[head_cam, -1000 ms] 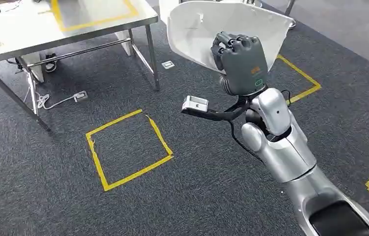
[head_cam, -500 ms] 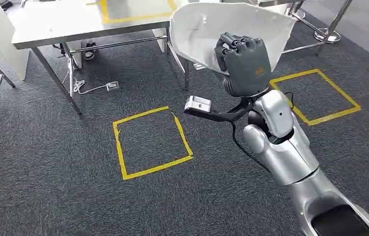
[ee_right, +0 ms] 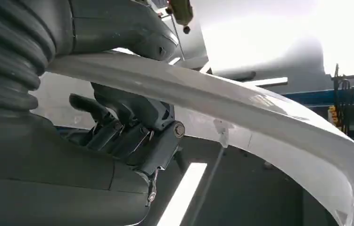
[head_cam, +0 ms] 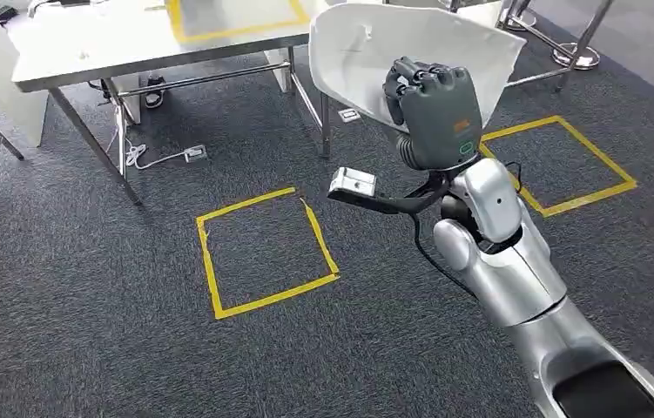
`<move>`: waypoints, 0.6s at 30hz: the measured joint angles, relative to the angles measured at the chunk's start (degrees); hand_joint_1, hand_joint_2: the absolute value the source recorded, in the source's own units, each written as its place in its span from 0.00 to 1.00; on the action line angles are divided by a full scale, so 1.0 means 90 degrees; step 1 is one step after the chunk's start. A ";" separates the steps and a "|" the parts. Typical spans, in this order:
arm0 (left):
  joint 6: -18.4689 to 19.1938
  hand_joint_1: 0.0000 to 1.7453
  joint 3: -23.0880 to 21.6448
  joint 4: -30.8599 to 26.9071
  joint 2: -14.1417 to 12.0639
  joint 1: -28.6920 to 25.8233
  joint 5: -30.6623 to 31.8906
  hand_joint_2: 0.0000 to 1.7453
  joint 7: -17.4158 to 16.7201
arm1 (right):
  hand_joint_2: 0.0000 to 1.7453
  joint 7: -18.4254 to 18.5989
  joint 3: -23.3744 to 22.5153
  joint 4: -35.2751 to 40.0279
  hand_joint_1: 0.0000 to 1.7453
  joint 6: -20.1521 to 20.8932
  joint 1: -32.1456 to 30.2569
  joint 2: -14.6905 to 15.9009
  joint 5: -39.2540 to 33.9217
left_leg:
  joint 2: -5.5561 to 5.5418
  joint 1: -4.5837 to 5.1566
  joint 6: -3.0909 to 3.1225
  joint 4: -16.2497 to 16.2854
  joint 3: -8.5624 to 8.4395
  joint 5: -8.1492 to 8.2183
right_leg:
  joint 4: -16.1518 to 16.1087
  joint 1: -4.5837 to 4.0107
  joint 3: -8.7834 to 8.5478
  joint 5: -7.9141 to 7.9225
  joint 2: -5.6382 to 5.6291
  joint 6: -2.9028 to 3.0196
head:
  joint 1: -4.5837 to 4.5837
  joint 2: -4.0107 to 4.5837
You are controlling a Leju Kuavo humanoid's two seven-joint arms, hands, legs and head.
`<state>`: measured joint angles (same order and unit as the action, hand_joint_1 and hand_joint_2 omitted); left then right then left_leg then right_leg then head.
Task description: Take the parts from the cabinet and place them on the table.
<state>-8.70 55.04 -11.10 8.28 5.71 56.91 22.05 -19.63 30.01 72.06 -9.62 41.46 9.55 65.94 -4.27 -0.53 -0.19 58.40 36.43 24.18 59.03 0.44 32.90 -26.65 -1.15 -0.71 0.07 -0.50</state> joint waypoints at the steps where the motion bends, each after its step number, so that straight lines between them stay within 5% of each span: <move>1: 0.0000 0.00 0.0000 0.0002 0.0005 -0.0001 -0.0002 1.00 0.0000 | 1.00 0.0000 0.0000 -0.0005 1.00 0.0000 0.0001 0.0000 0.0007 | 0.0006 -0.0016 0.0052 -0.0040 0.0011 0.0034 | 0.0038 -0.0016 0.0032 0.0064 -0.0002 -0.0038 | 0.0007 0.0000; 2: 0.0000 0.00 0.0000 0.0000 0.0014 0.0000 -0.0002 1.00 0.0002 | 1.00 0.0000 0.0000 -0.0005 1.00 0.0000 0.0011 0.0000 0.0007 | 0.0009 -0.0036 0.0081 -0.0082 -0.0107 0.0003 | 0.0061 -0.0014 0.0039 0.0027 -0.0002 -0.0050 | -0.0010 0.0000; 4: 0.0000 0.00 0.0000 0.0000 0.0019 0.0003 -0.0002 1.00 0.0005 | 1.00 -0.0005 0.0000 -0.0007 1.00 0.0002 0.0053 -0.0002 0.0017 | 0.0039 -0.0063 0.0085 -0.0089 -0.0144 -0.0017 | 0.0461 0.0007 0.0220 -0.0349 0.0043 -0.0113 | 0.0019 0.0000; 7: 0.0000 0.00 0.0000 0.0000 0.0017 -0.0007 -0.0002 1.00 0.0019 | 1.00 -0.0002 0.0000 -0.0022 1.00 0.0005 0.0029 -0.0002 0.0024 | 0.0065 -0.0071 0.0080 -0.0075 -0.0126 -0.0008 | 0.1796 0.0061 0.0888 -0.0986 0.0050 -0.0203 | 0.0027 0.0000; 9: 0.0000 0.00 0.0002 0.0002 0.0027 -0.0028 -0.0005 1.00 0.0019 | 1.00 -0.0002 0.0000 -0.0046 1.00 0.0007 0.0008 -0.0002 0.0024 | 0.0065 -0.0108 0.0039 -0.0042 -0.0123 0.0017 | 0.1622 0.0093 0.0854 -0.0781 0.0067 -0.0236 | 0.0027 0.0000; 11: 0.0000 0.00 0.0002 0.0002 0.0041 -0.0027 -0.0002 1.00 0.0022 | 1.00 -0.0002 0.0000 -0.0046 1.00 0.0007 0.0020 -0.0002 0.0024 | 0.0056 -0.0162 -0.0036 0.0033 -0.0124 0.0065 | 0.0488 0.0138 0.0288 -0.0210 0.0068 -0.0270 | 0.0032 0.0000; 12: -0.0002 0.00 0.0002 0.0000 0.0039 -0.0028 -0.0002 1.00 0.0022 | 1.00 -0.0005 0.0000 -0.0046 1.00 0.0005 0.0030 -0.0002 0.0027 | 0.0050 -0.0177 -0.0087 0.0080 -0.0119 0.0098 | -0.0025 0.0169 0.0069 -0.0067 0.0054 -0.0297 | 0.0041 0.0000; 13: -0.0005 0.00 0.0005 -0.0002 0.0022 -0.0029 -0.0005 1.00 0.0024 | 1.00 -0.0005 0.0002 -0.0051 1.00 0.0005 0.0018 -0.0005 0.0027 | 0.0038 -0.0164 -0.0141 0.0082 -0.0120 0.0104 | 0.0042 0.0088 0.0150 -0.0299 0.0025 -0.0251 | 0.0049 0.0000; 14: -0.0007 0.00 0.0005 -0.0002 0.0022 -0.0024 -0.0005 1.00 0.0024 | 1.00 -0.0015 0.0002 -0.0051 1.00 0.0002 0.0029 -0.0005 0.0027 | 0.0028 -0.0156 -0.0198 0.0070 -0.0099 0.0123 | 0.0069 0.0071 0.0149 -0.0429 0.0042 -0.0137 | 0.0061 0.0000; 15: -0.0005 0.00 0.0005 0.0000 0.0024 -0.0029 -0.0005 1.00 0.0029 | 1.00 -0.0005 0.0002 -0.0051 1.00 0.0000 0.0024 -0.0005 0.0024 | 0.0023 -0.0147 -0.0248 0.0030 -0.0108 0.0141 | 0.0039 0.0058 0.0141 -0.0233 0.0039 -0.0062 | 0.0048 0.0000; 17: -0.0007 0.00 0.0007 0.0000 0.0017 -0.0058 -0.0005 1.00 0.0029 | 1.00 0.0000 0.0002 -0.0053 1.00 0.0000 0.0025 -0.0009 0.0027 | 0.0051 -0.0151 -0.0340 0.0162 -0.0121 0.0065 | 0.0024 0.0084 0.0045 -0.0132 0.0080 0.0108 | 0.0032 0.0000; 18: -0.0007 0.00 0.0007 0.0000 0.0022 -0.0055 -0.0005 1.00 0.0034 | 1.00 -0.0015 0.0002 -0.0053 1.00 0.0002 0.0030 -0.0017 0.0027 | 0.0197 -0.0145 -0.0358 0.0230 -0.0096 0.0145 | 0.0011 0.0087 -0.0001 -0.0123 0.0101 0.0143 | 0.0022 0.0000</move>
<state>-8.76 55.10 -11.10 8.48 5.22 56.87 22.36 -19.76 30.03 71.58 -9.60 41.73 9.40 66.18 -2.49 -1.84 -3.40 60.47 35.56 25.48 59.13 1.23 32.89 -27.75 -0.24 0.58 0.26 -0.50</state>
